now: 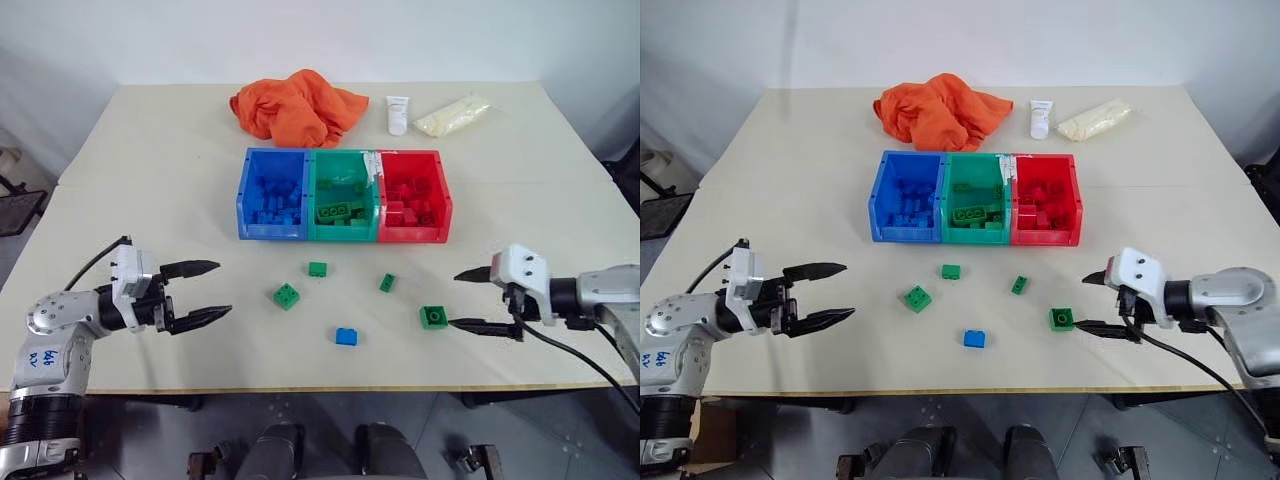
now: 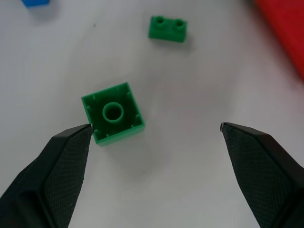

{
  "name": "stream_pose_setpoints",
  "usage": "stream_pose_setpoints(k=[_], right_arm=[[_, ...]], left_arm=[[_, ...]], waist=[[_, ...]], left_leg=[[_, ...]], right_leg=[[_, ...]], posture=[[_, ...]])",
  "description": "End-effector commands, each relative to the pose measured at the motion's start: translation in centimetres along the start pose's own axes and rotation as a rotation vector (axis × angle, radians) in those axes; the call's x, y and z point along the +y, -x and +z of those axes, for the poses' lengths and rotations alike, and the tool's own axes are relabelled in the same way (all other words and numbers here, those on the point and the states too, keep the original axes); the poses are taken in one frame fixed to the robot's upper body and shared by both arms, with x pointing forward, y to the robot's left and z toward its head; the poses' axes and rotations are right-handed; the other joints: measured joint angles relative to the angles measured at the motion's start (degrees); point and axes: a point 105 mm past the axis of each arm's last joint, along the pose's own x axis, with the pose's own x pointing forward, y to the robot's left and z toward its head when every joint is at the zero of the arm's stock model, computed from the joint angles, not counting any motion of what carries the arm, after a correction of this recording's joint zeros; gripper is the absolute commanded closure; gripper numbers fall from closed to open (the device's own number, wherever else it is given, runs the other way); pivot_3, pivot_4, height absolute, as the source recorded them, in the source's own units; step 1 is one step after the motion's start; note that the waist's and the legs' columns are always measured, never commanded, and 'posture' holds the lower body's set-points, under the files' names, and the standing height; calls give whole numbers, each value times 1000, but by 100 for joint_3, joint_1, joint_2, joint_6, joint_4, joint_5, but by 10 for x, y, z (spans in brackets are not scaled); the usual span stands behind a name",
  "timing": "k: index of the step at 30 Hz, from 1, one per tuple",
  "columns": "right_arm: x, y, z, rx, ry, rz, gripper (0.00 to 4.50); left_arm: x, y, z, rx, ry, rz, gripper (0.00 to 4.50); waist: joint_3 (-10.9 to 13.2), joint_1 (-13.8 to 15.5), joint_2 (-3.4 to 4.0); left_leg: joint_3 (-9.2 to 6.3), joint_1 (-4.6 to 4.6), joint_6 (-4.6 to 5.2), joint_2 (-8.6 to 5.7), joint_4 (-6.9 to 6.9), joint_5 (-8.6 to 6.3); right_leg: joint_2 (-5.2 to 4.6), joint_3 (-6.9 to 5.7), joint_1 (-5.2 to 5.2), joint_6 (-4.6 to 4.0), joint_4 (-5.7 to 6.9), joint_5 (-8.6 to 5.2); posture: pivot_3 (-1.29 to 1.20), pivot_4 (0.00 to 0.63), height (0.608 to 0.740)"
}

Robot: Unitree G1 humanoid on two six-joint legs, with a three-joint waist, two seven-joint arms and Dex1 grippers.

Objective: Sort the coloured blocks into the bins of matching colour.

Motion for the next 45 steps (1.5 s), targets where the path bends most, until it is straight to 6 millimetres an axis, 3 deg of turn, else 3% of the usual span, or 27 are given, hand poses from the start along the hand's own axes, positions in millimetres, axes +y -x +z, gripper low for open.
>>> stream_pose_setpoints(k=[1, 5, 6, 9, 15, 16, 23, 27, 30, 33, 37, 40, 45], right_arm=[[0, -9, 0, 16, 55, 49, 0], [0, -15, -6, 37, 79, 80, 0], [-1, -17, -4, 24, 85, 77, 189], [-4, -20, 0, -2, 101, 66, 932], [-7, -17, 10, -61, 105, 30, 3048], [-10, -15, 17, -88, 101, 11, 3101], [-32, -4, 72, -263, 111, -115, 3101], [-49, -10, 100, -311, 113, -151, 3101], [-70, -29, 129, -350, 70, -180, 3101], [-78, -45, 147, -386, 97, -160, 3101], [-107, -76, 175, -413, 95, -237, 3101], [-120, -88, 182, -406, 82, -294, 2119], [-121, -88, 187, -422, 129, -286, 392]], left_arm=[[-2, 5, 13, -28, -38, 25, 94], [-5, 6, 13, -27, -35, 35, 94], [-5, 7, 14, -27, -36, 43, 35], [-5, 7, 14, -29, -39, 55, 0], [-6, 4, 14, -39, -39, 57, 0], [-5, 4, 14, -41, -39, 59, 0], [-4, 1, 13, -56, -43, 66, 0], [-3, -1, 13, -64, -47, 61, 0], [-3, -3, 14, -72, -61, 50, 0], [0, -4, 14, -71, -77, 54, 0], [3, -8, 18, -92, -110, 49, 0], [4, -9, 20, -98, -118, 49, 0], [3, -9, 21, -100, -124, 55, 0]], waist=[[0, -1, 0], [0, -7, 0], [0, -8, 0], [0, -7, 0], [0, -6, 0], [0, -6, 0], [0, -26, 1], [0, -17, 1], [0, -38, 1], [0, -52, 1], [1, -88, 1], [1, -138, 1], [0, -190, 1]], left_leg=[[0, -1, 0, 0, 0, 0], [0, 1, 0, 0, -1, 0], [0, 0, -1, 0, -1, 0], [0, 0, -1, 0, 0, 0], [0, 0, -2, 1, 0, 0], [0, 0, -2, 1, 0, 0], [1, 1, -4, 3, -1, 0], [0, 1, -6, 4, -1, 0], [1, 0, -6, 2, 0, 0], [0, 0, -9, 3, -3, 1], [-1, -3, -10, -1, -4, -1], [-3, -4, -10, -5, -5, 0], [-17, -4, -9, -11, -6, -7]], right_leg=[[0, 0, 0, 0, -1, 0], [0, 0, -1, 0, 0, 0], [0, 0, -2, 0, 0, 0], [0, 0, -1, 0, 0, 0], [1, 0, -1, 0, 1, 0], [1, 0, -1, 0, 1, 0], [2, 0, -2, 0, 1, 0], [4, 0, -4, 0, 2, 0], [3, 2, -6, 0, 6, 0], [4, 1, -18, -1, 24, 0], [3, -3, -27, -1, 39, 0], [1, -5, -36, -1, 60, 0], [0, -5, -52, -1, 110, 1]], posture=[[0, 150, 740], [0, 150, 740], [0, 150, 740], [0, 150, 740], [0, 150, 740], [0, 150, 740], [0, 150, 740], [0, 150, 740], [0, 150, 740], [0, 150, 740], [0, 150, 740], [0, 150, 740], [0, 150, 740]])
